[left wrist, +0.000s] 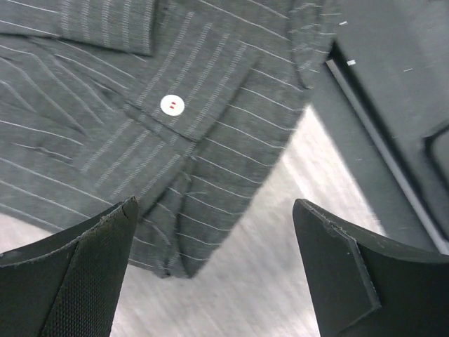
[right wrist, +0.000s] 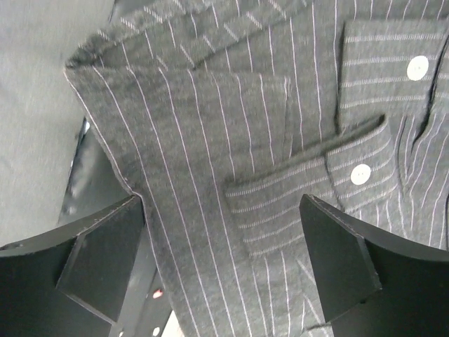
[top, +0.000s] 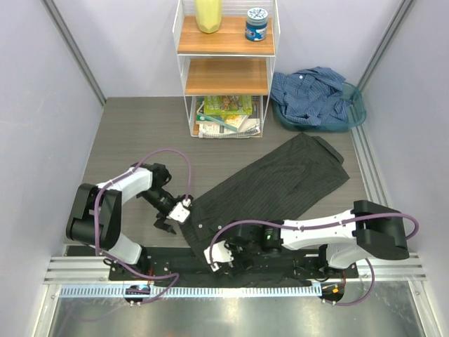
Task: Fold and stack the long sleeve shirts
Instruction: Fold the shirt
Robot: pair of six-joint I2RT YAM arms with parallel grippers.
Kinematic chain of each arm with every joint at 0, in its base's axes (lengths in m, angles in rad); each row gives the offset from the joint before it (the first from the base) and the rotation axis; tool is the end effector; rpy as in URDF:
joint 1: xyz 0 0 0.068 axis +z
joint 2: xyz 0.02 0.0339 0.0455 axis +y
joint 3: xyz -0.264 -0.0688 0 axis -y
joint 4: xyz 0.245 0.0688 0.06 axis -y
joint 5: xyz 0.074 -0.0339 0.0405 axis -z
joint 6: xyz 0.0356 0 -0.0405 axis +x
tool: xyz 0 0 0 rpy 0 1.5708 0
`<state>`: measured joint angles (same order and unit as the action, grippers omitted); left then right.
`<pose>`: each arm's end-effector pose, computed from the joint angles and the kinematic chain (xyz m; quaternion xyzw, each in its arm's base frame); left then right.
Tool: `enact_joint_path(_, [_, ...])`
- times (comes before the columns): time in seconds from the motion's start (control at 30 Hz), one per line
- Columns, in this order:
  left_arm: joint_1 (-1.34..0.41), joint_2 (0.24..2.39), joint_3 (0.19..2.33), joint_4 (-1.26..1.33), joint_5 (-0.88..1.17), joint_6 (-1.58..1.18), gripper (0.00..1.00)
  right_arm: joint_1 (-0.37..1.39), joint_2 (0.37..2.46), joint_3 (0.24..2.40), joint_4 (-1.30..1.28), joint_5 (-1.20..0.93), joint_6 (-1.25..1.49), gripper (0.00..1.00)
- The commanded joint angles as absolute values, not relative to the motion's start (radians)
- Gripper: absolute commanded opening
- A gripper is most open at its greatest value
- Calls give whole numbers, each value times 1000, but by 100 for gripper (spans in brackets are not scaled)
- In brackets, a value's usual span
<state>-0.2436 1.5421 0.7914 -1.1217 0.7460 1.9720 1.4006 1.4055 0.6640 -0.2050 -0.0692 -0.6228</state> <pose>0.1909 -0.0724 0.1585 0.7993 0.4602 -0.3403 0.1832 0.0419 0.2584 0.1638 -0.8119 0.4955 0.1468 0.2715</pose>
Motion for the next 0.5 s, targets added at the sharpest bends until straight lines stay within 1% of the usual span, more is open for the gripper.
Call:
enact_joint_path(0.0, [-256, 1497, 773, -1019, 799, 2335, 91, 1414, 1486, 683, -143, -23, -626, 95])
enact_joint_path(0.1, [-265, 1480, 756, -970, 807, 2312, 91, 1430, 1499, 690, -140, -21, -623, 90])
enact_joint_path(0.17, [-273, 1480, 753, -966, 805, 2306, 91, 1443, 1509, 692, -146, -17, -623, 89])
enact_joint_path(0.33, [-295, 1525, 720, -928, 727, 2365, 87, 1454, 1519, 672, -140, -17, -629, 78])
enact_joint_path(0.37, [-295, 1531, 713, -930, 718, 2384, 84, 1454, 1522, 667, -144, -20, -632, 74])
enact_joint_path(0.4, [-298, 1535, 709, -925, 713, 2401, 81, 1456, 1526, 667, -144, -20, -632, 66])
enact_joint_path(0.43, [-301, 1531, 694, -913, 701, 2411, 78, 1456, 1531, 667, -144, -20, -627, 62])
enact_joint_path(0.47, [-302, 1534, 696, -908, 698, 2410, 72, 1457, 1543, 669, -144, -28, -626, 59])
